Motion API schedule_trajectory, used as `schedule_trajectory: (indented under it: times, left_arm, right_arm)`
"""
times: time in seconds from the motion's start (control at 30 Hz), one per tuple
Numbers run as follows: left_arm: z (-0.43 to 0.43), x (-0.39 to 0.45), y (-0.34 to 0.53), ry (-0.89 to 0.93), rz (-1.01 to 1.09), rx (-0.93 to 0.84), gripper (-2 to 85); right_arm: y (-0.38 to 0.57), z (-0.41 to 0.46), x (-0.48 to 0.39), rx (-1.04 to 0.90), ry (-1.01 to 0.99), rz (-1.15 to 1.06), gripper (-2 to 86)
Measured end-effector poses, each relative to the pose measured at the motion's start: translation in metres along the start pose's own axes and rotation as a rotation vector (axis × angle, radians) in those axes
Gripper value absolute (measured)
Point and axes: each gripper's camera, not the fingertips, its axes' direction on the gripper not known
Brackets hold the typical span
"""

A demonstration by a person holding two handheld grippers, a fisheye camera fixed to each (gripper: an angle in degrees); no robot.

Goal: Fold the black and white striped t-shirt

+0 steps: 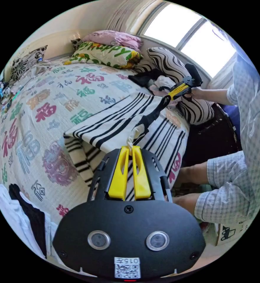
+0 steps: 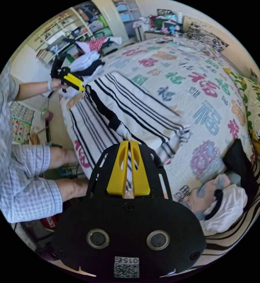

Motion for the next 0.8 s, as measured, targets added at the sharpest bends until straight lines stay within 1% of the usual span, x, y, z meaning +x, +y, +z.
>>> schedule_trajectory:
  times: [0.07, 0.17, 0.3, 0.5, 0.53, 0.57, 0.63, 0.7, 0.77, 0.8]
  left_arm:
    - [0.018, 0.025, 0.025, 0.002, -0.012, -0.064, -0.2]
    - [0.042, 0.055, 0.054, 0.008, -0.028, -0.146, 0.0]
    - [0.051, 0.08, 0.072, -0.058, -0.014, -0.191, 0.0]
    - [0.036, 0.09, 0.075, -0.142, 0.018, -0.219, 0.4]
    - [0.036, 0.09, 0.078, -0.167, 0.016, -0.259, 0.6]
    - [0.036, 0.09, 0.081, -0.188, 0.01, -0.286, 0.6]
    - [0.035, 0.087, 0.096, -0.263, -0.047, -0.379, 0.4]
    - [0.025, 0.084, 0.105, -0.274, -0.116, -0.391, 0.2]
    - [0.008, 0.082, 0.107, -0.208, -0.188, -0.33, 0.1]
    - [-0.003, 0.081, 0.105, -0.144, -0.256, -0.255, 0.0]
  right_arm:
    - [0.03, 0.038, -0.037, -0.123, 0.011, -0.07, -0.9]
    - [0.058, 0.077, -0.071, -0.219, 0.038, -0.144, -0.9]
    - [0.078, 0.103, -0.1, -0.267, 0.114, -0.228, -0.8]
    - [0.098, 0.123, -0.13, -0.297, 0.201, -0.347, 0.4]
    - [0.102, 0.131, -0.132, -0.327, 0.22, -0.36, 1.1]
    - [0.107, 0.14, -0.13, -0.371, 0.236, -0.336, 1.9]
    - [0.114, 0.147, -0.124, -0.398, 0.247, -0.278, 3.0]
    - [0.119, 0.143, -0.118, -0.386, 0.216, -0.238, 3.5]
    - [0.124, 0.131, -0.104, -0.353, 0.143, -0.12, 4.0]
    - [0.125, 0.128, -0.099, -0.345, 0.117, -0.089, 4.0]
